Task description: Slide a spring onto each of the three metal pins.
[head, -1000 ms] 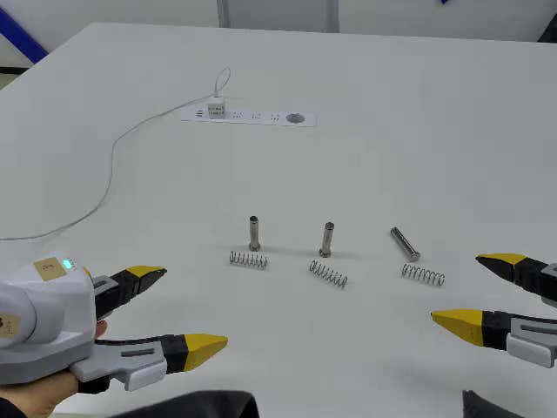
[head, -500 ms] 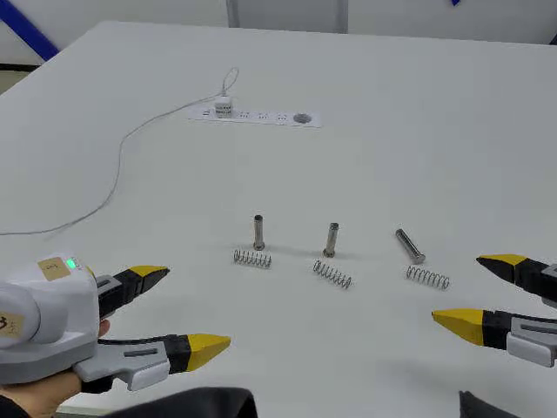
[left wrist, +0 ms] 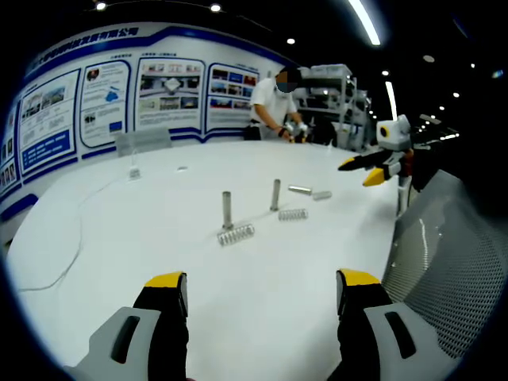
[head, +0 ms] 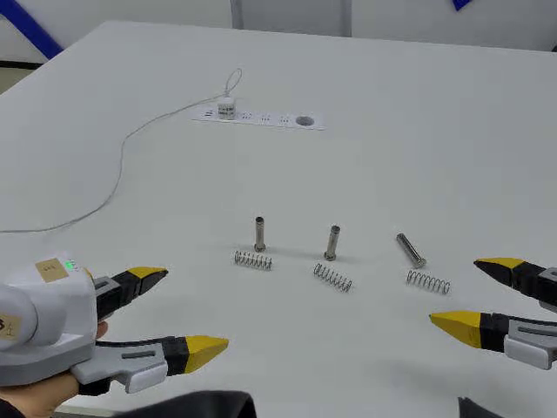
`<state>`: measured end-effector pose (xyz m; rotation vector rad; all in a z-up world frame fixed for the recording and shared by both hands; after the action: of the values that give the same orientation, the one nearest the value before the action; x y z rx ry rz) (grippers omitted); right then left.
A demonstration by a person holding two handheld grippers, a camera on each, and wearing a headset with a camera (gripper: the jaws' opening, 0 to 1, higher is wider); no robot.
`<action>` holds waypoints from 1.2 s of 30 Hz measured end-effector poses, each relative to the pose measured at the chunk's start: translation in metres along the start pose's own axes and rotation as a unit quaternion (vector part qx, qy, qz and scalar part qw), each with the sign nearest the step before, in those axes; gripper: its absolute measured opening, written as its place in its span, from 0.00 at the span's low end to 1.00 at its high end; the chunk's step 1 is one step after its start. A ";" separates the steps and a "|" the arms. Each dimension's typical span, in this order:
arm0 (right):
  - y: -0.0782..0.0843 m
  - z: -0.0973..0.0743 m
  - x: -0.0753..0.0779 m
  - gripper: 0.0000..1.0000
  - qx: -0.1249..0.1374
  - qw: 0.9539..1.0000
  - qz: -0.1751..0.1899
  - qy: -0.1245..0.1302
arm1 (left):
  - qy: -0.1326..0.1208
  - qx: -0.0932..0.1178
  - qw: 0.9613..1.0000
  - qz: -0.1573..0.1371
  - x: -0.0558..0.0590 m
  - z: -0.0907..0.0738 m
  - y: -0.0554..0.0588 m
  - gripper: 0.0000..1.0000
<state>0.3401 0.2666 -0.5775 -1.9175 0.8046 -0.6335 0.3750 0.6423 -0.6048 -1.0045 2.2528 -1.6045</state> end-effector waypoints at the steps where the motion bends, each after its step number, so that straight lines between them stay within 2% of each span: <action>1: 0.000 0.000 0.000 0.67 -0.001 1.000 0.000 0.000 | 0.001 -0.001 1.000 0.001 0.000 0.000 0.000 0.78; 21: 0.006 -0.007 0.000 0.65 -0.002 1.000 0.015 0.018 | 0.018 -0.012 1.000 0.010 0.002 0.008 -0.002 0.78; 36: -0.004 0.001 0.012 0.61 -0.008 1.000 0.016 0.019 | 0.008 -0.006 1.000 0.004 0.004 0.002 -0.002 0.77</action>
<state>0.3497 0.2595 -0.5732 -1.9073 0.8656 -0.6478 0.3738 0.6378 -0.6033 -0.9872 2.2756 -1.6039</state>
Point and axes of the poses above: the centre of the closed fingertips' face, and the gripper's own axes: z roughly forward along the fingers, x roughly to its right, y roughly out of its underside, the point moved 8 cm from there along -z, roughly backward along the fingers, and after that the axes turned 8 degrees about -z, right-handed, at the moved point
